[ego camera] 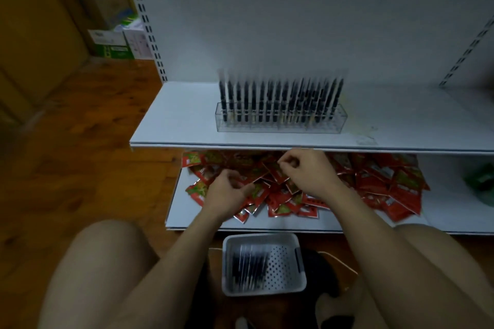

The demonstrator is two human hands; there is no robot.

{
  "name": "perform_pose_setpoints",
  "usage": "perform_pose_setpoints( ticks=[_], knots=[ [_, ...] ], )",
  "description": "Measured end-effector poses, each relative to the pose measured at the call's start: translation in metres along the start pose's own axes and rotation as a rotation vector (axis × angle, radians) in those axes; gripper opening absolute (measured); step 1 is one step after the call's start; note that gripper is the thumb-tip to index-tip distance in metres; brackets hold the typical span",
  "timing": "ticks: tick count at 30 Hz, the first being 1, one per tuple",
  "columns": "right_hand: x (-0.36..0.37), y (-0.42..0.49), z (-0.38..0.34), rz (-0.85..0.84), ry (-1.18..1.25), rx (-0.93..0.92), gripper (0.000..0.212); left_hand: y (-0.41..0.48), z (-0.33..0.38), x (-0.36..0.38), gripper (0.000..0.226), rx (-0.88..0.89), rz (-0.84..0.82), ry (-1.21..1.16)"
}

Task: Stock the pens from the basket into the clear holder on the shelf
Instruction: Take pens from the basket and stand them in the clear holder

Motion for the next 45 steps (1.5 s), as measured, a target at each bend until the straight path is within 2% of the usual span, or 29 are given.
perform_pose_setpoints(
  ticks=[5,10,13,16,19,21,23,26,28,32,36,37,41,43,45],
  knots=[
    [0.047,-0.001,0.015,-0.210,-0.041,0.075,0.014,-0.015,-0.082,0.026,0.019,-0.198,-0.039,-0.085],
    [0.119,-0.003,0.053,-0.585,-0.062,0.201,0.026,-0.030,-0.162,0.067,0.034,-0.405,-0.185,0.026],
    [0.159,-0.008,0.082,-0.712,-0.065,0.285,0.029,-0.025,-0.167,0.070,0.035,-0.406,-0.215,0.065],
    [0.197,-0.015,0.106,-0.748,0.007,0.388,0.029,-0.012,-0.157,0.062,0.037,-0.348,-0.183,0.068],
    [0.238,-0.028,0.129,-0.922,-0.010,0.515,0.037,-0.001,-0.152,0.063,0.036,-0.324,-0.182,0.023],
    [0.255,-0.031,0.139,-0.935,-0.053,0.565,0.043,0.007,-0.156,0.070,0.027,-0.341,-0.216,0.003],
    [0.280,-0.027,0.150,-0.969,-0.100,0.525,0.044,0.014,-0.163,0.078,0.019,-0.363,-0.243,-0.004],
    [0.315,-0.017,0.160,-1.024,-0.043,0.570,0.049,0.025,-0.189,0.090,0.011,-0.453,-0.245,-0.095],
    [0.332,-0.008,0.166,-1.002,0.044,0.617,0.053,0.030,-0.210,0.098,0.017,-0.523,-0.235,-0.160],
    [0.369,0.000,0.187,-1.002,0.129,0.709,0.057,0.045,-0.242,0.117,0.014,-0.625,-0.232,-0.268],
    [0.422,0.012,0.214,-1.028,0.208,0.740,0.050,0.066,-0.260,0.128,0.020,-0.644,-0.241,-0.290],
    [0.446,0.014,0.230,-1.063,0.212,0.732,0.054,0.070,-0.262,0.128,0.021,-0.645,-0.245,-0.295],
    [0.519,0.017,0.285,-1.015,0.310,0.739,0.078,0.077,-0.272,0.123,0.024,-0.659,-0.241,-0.272],
    [0.481,0.019,0.255,-0.928,0.422,0.826,0.078,0.075,-0.273,0.119,0.022,-0.657,-0.224,-0.280],
    [0.430,0.025,0.217,-0.817,0.538,0.912,0.059,0.072,-0.271,0.115,0.016,-0.647,-0.214,-0.284]
  ],
)
Point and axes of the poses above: each hand's wrist, its own y-axis towards the middle knuckle, its own x-axis out of the palm, z = x × y, the point moved 6 cm from there along y, towards the middle knuckle, and after that the axes turned 15 degrees about -z, right-handed, at the moved point
